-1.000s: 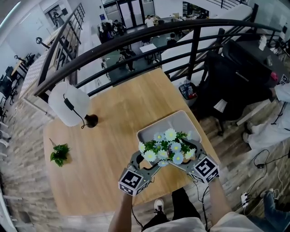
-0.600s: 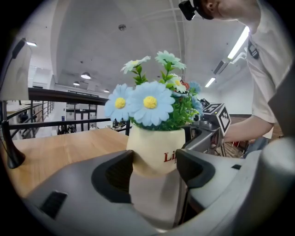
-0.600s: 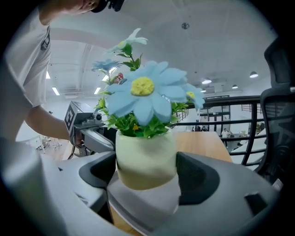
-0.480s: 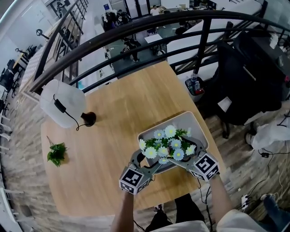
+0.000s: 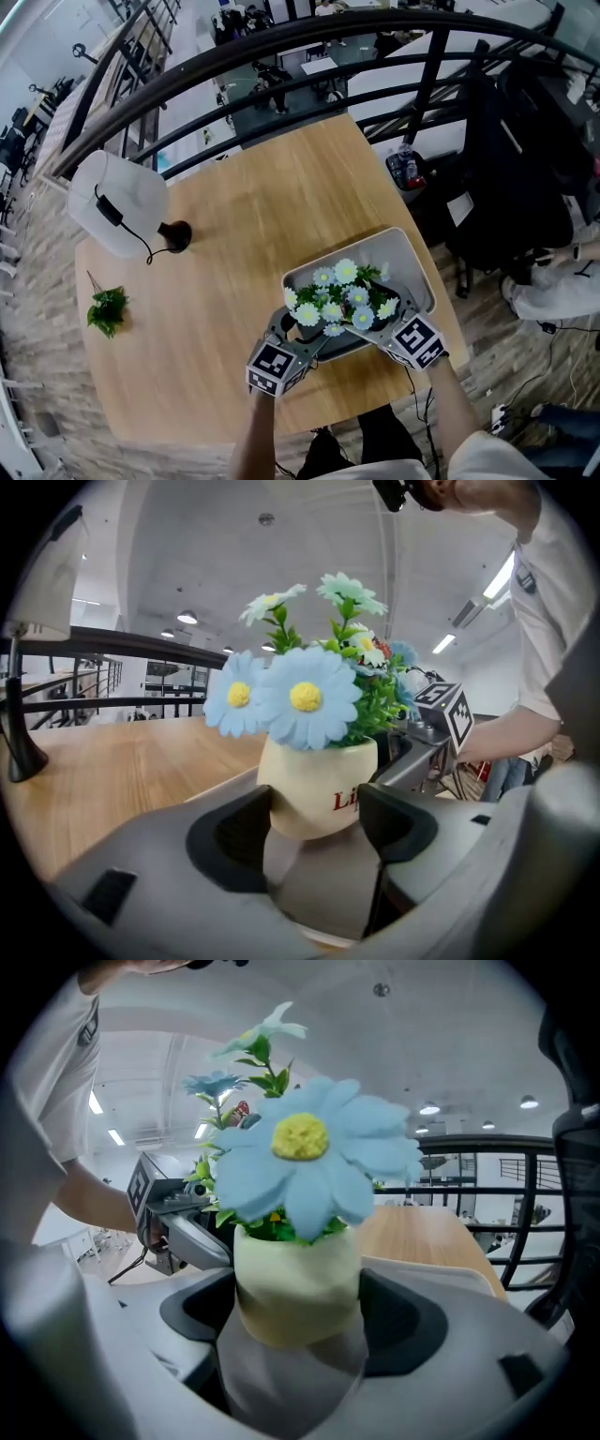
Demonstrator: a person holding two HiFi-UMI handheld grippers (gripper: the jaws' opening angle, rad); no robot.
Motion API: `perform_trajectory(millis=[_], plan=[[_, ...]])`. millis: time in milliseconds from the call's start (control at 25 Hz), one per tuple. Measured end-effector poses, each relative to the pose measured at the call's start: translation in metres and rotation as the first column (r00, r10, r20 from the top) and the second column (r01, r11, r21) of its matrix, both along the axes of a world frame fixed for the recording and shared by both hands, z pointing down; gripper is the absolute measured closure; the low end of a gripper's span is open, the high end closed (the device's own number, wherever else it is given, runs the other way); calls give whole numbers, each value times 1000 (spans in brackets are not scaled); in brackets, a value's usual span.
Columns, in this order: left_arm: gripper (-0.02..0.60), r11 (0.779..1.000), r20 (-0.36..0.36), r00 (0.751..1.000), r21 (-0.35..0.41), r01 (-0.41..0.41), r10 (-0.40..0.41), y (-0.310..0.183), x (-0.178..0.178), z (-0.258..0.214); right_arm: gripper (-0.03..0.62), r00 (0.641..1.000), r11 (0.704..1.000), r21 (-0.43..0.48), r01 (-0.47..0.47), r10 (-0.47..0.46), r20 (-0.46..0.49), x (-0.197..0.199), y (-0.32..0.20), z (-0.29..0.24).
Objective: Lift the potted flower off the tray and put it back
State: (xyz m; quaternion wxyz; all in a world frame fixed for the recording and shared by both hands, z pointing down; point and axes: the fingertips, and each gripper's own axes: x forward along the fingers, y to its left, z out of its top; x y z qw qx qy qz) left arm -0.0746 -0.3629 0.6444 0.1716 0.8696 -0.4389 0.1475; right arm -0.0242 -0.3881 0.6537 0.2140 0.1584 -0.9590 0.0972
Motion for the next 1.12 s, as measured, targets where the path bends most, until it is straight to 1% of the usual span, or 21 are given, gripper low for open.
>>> perform_trajectory(millis=[280, 400, 600, 760, 920, 1120], plan=[[259, 999, 33, 999, -45, 11, -10, 0, -3, 16, 157, 998, 999, 23, 29, -28, -50, -4, -2, 17], [259, 997, 58, 998, -71, 9, -5, 0, -4, 24, 157, 996, 999, 9, 44, -43, -84, -7, 0, 22], [259, 997, 94, 996, -74, 8, -1, -2, -4, 29, 157, 990, 999, 15, 45, -42, -135, -8, 0, 28], [258, 997, 104, 995, -72, 13, -6, -3, -3, 29, 155, 989, 999, 20, 42, -39, -141, -7, -1, 28], [257, 994, 103, 994, -101, 39, -29, -1, -4, 32, 155, 990, 999, 14, 38, -35, -139, -6, -2, 29], [242, 993, 110, 992, -95, 69, -58, 0, -12, 32, 155, 989, 1000, 7, 13, -12, -146, -4, -2, 29]])
